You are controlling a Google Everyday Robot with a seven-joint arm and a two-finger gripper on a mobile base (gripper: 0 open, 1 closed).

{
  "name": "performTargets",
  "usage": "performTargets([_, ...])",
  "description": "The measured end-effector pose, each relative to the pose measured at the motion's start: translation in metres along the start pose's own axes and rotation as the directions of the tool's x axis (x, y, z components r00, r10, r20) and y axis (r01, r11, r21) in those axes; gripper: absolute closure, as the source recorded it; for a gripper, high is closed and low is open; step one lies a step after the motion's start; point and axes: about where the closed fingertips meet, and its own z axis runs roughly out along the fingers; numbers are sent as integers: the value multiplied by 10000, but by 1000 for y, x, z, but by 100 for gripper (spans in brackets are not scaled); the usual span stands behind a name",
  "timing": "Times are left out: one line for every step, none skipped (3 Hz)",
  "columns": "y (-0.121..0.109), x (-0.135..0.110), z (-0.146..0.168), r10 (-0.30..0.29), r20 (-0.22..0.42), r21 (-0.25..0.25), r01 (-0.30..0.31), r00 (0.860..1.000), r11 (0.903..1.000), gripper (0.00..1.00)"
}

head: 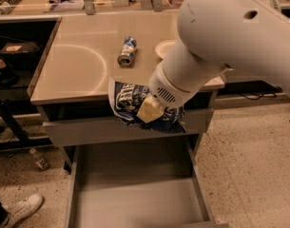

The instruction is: Pick blue chip bag from middle drawer and place on counter

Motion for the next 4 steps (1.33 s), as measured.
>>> performTargets([0, -12, -22, -429, 142, 488, 422, 9990, 9979, 100])
performTargets([0, -13, -23, -442, 147, 511, 434, 9989, 9978, 100])
performTargets([-6, -23, -34, -584, 237, 628, 568, 9980, 9964, 100])
performTargets([-15, -51, -56, -1158, 498, 807, 1115, 9920, 9905, 100])
